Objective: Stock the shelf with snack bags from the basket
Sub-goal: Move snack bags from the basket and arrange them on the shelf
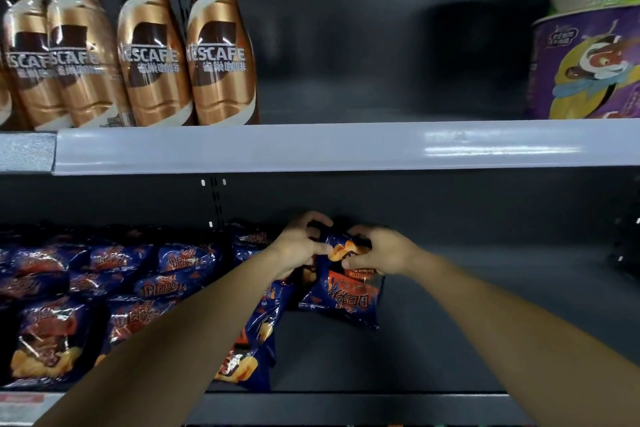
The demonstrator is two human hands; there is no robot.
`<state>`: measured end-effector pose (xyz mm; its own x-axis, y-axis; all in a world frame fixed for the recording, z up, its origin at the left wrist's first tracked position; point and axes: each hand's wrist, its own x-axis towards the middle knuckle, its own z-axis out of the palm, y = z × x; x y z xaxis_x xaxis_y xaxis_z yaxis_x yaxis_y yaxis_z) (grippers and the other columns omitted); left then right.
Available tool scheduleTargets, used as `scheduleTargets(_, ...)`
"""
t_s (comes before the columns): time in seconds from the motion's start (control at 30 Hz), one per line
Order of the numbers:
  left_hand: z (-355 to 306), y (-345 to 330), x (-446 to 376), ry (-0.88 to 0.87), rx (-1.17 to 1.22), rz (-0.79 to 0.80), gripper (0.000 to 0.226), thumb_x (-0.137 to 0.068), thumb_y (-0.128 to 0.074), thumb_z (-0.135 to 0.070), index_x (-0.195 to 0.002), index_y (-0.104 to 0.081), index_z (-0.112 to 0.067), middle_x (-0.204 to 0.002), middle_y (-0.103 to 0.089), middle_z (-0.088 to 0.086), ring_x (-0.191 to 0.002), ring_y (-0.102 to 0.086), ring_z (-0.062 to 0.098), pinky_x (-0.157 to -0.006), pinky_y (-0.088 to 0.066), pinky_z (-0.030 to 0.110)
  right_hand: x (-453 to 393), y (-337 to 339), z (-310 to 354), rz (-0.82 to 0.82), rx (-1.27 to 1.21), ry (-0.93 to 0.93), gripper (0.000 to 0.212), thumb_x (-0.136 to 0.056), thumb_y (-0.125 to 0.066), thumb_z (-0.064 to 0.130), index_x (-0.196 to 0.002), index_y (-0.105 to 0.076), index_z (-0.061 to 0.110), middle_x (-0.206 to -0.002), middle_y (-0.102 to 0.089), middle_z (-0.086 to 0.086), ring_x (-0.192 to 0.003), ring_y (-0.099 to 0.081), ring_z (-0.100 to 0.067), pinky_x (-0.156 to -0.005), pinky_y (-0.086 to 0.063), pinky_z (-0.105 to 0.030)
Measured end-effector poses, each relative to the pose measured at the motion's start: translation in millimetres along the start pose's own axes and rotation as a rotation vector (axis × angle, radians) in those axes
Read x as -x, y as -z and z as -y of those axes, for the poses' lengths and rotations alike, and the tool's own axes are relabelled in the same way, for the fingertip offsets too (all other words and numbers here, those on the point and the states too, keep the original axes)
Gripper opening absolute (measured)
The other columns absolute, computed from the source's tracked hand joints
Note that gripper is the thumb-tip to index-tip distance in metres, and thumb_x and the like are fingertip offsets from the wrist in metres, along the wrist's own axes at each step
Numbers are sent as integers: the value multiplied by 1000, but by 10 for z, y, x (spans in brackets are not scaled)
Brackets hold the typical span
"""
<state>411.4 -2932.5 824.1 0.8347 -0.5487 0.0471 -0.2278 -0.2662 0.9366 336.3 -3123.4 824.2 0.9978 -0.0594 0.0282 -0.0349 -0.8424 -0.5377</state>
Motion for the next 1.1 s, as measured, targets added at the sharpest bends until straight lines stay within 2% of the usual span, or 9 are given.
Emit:
scheduleTargets(0.1,9,-54,-33,-34,-64,-2,49,-80,-76,-8,-113,-55,-37,-117,-56,2,-107,-57,19,-87,-56,40,16,-19,-63,-32,9,-54,72,-76,-77,53,-136,-49,24,-118,-66,2,-82,-68,-20,-81,-56,-33)
scheduleTargets(0.2,78,-56,-60,-11,-57,-81,60,-79,-80,-21,-128,-47,-30,-120,-59,4,-107,-59,18,-87,-53,33,66,-8,-159,-167,-191,-108,42,-81,-78,39,-111,-60,18,-72,-69,-1,-55,-64,-18,-61,-59,-36)
scheduleTargets(0.27,120,-44,-73,60,-55,-163,72,-75,-81,-41,-134,-44,-21,-123,-58,3,-109,-59,18,-93,-51,32,44,-48,-303,-287,-389,-167,32,-82,-79,31,-107,-67,15,-66,-66,2,-44,-56,-14,-48,-54,-35)
scheduleTargets(0.33,149,-35,-60,131,-47,-148,79,-73,-79,-52,-134,-45,-14,-118,-61,4,-104,-64,18,-90,-54,32,30,-126,-425,-343,-528,-260,41,-78,-81,38,-105,-70,8,-64,-65,-1,-47,-56,-15,-53,-57,-39)
scheduleTargets(0.43,170,-59,-16,182,-49,-3,72,-75,-80,-44,-129,-53,-4,-120,-62,9,-100,-65,18,-84,-57,28,24,-274,-532,-364,-584,-323,72,-65,-82,60,-98,-64,-2,-75,-70,-11,-69,-70,-26,-68,-61,-44)
scheduleTargets(0.6,95,-67,-12,137,-153,-30,64,-78,-81,-27,-131,-52,-7,-117,-60,10,-104,-61,21,-83,-54,32,84,-338,-455,-293,-610,-286,77,-58,-78,71,-108,-61,15,-95,-73,-8,-90,-71,-26,-82,-58,-46)
scheduleTargets(0.73,-72,49,-42,26,-503,-18,54,-81,-78,-26,-127,-55,-11,-111,-61,7,-94,-57,16,-75,-41,20,242,-150,-385,-424,-359,-381,77,-83,-59,68,-128,-52,6,-125,-60,-9,-117,-57,-27,-91,-44,-30)
scheduleTargets(0.9,-161,10,-159,2,-826,70,47,-89,-69,-24,-132,-52,-15,-129,-57,9,-112,-56,22,-86,-41,22,468,-49,-416,-407,-53,-376,52,-93,-50,59,-121,-53,14,-120,-60,-7,-111,-56,-25,-86,-49,-36)
scheduleTargets(1.1,-157,-221,-230,-52,-1024,140,45,-97,-56,-19,-141,-45,-17,-138,-50,10,-117,-54,25,-93,-42,27,702,-116,-462,-304,170,-341,47,-96,-48,55,-130,-48,23,-126,-57,-2,-116,-54,-25,-85,-45,-35)
